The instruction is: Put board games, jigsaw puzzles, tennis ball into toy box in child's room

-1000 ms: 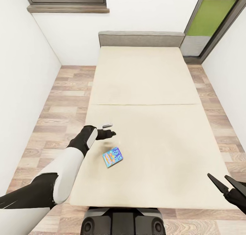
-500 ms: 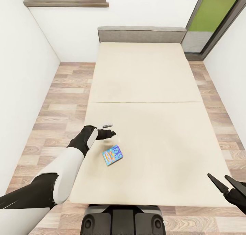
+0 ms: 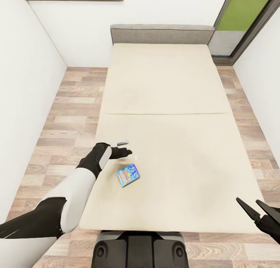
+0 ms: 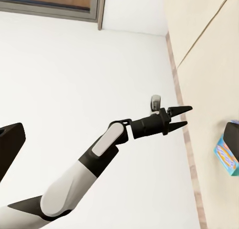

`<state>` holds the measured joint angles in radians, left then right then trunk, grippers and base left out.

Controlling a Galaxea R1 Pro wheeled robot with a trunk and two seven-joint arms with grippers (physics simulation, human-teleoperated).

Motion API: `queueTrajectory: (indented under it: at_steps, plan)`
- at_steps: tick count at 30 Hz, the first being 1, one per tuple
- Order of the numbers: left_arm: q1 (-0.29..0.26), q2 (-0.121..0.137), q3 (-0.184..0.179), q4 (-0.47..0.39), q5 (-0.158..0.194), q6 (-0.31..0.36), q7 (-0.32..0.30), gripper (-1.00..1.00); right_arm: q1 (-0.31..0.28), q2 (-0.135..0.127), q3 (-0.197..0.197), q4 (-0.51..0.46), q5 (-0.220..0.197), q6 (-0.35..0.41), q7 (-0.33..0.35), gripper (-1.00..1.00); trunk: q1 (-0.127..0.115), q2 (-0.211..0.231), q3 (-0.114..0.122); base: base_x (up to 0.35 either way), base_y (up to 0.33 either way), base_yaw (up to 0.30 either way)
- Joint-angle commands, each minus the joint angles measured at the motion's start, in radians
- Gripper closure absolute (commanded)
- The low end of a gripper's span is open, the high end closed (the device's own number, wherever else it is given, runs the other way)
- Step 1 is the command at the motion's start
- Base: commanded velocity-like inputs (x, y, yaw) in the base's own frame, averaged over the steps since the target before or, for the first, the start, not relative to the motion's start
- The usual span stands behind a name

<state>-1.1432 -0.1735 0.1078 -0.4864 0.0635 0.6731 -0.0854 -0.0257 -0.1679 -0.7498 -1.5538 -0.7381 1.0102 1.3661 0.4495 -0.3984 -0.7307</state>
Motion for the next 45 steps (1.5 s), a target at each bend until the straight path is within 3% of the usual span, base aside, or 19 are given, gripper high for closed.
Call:
queueTrajectory:
  at_steps: [1, 45]
  plan:
    - [-0.001, -0.001, 0.006, -0.001, 0.004, 0.006, 0.0, -1.0, 0.0, 0.0, 0.0, 0.0, -0.003, 0.007, 0.001, -1.0, 0.0, -0.002, -0.003, 0.0, 0.0, 0.0]
    - [-0.001, -0.001, 0.006, -0.063, 0.009, 0.043, 0.003, -1.0, 0.0, -0.002, -0.002, 0.001, -0.003, 0.007, 0.001, -1.0, 0.0, -0.002, -0.075, 0.0, 0.0, 0.0]
